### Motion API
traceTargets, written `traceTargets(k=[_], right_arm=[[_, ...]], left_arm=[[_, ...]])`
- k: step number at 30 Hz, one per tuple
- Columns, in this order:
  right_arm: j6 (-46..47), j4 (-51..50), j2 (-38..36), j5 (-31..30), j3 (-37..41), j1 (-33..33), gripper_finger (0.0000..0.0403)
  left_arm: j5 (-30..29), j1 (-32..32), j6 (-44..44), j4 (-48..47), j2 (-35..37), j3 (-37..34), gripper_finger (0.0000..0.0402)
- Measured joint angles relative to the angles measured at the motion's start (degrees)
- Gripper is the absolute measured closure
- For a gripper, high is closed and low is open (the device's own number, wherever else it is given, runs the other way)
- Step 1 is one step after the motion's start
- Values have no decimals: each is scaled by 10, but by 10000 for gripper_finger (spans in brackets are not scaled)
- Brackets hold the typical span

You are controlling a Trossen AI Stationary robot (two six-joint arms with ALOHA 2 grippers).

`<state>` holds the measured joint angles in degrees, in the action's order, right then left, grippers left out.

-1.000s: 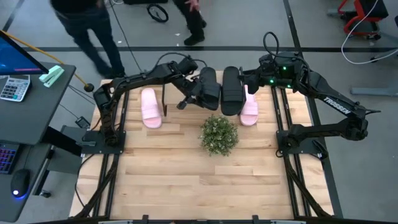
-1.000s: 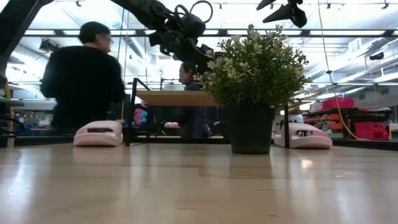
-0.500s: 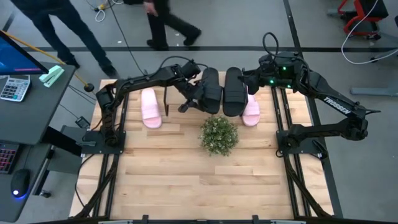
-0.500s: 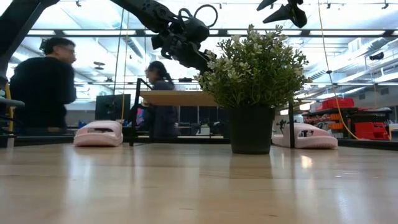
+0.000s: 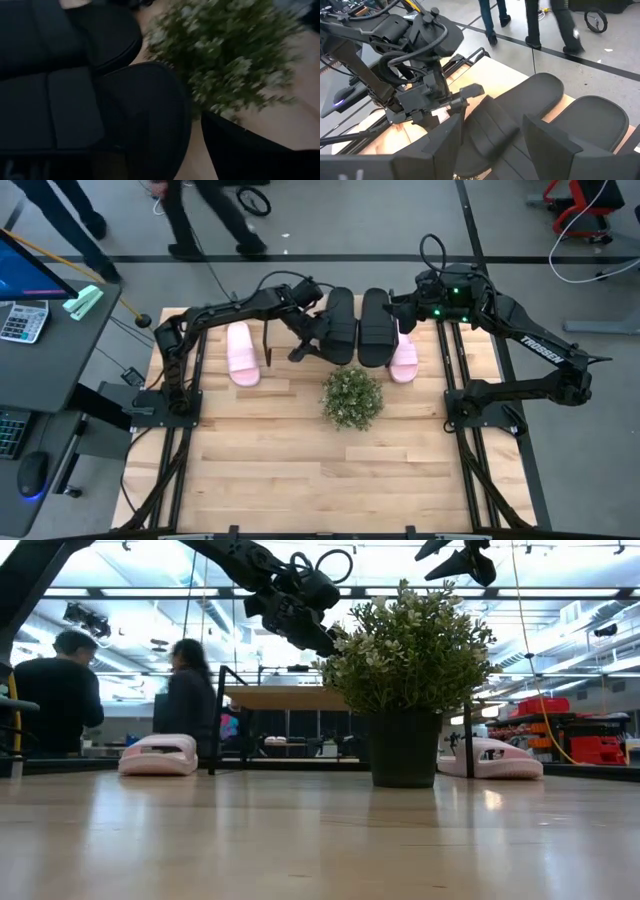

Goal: Pick and place slides into the shelf
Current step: Put the black slipper on the shelf

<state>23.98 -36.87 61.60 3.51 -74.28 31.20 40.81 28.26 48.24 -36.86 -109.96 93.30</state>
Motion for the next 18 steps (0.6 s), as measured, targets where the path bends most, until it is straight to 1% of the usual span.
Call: traceTargets(k=[2, 5, 12, 15, 18], right_arm=[[-1, 0, 0, 0, 0, 0, 184], [-2, 0, 0, 0, 0, 0, 184], [-5, -3, 0, 0, 0, 0, 184], [-6, -4, 0, 0, 0, 0, 184], [-6, -6, 0, 0, 0, 0, 184]], left_arm=[[-14, 1, -3, 1, 3, 0, 218], [-17, 6, -11, 9, 9, 0, 228], [9, 7, -42, 41, 26, 0, 233], [8, 6, -53, 45, 27, 0, 233], [-23, 9, -66, 47, 30, 0, 238]])
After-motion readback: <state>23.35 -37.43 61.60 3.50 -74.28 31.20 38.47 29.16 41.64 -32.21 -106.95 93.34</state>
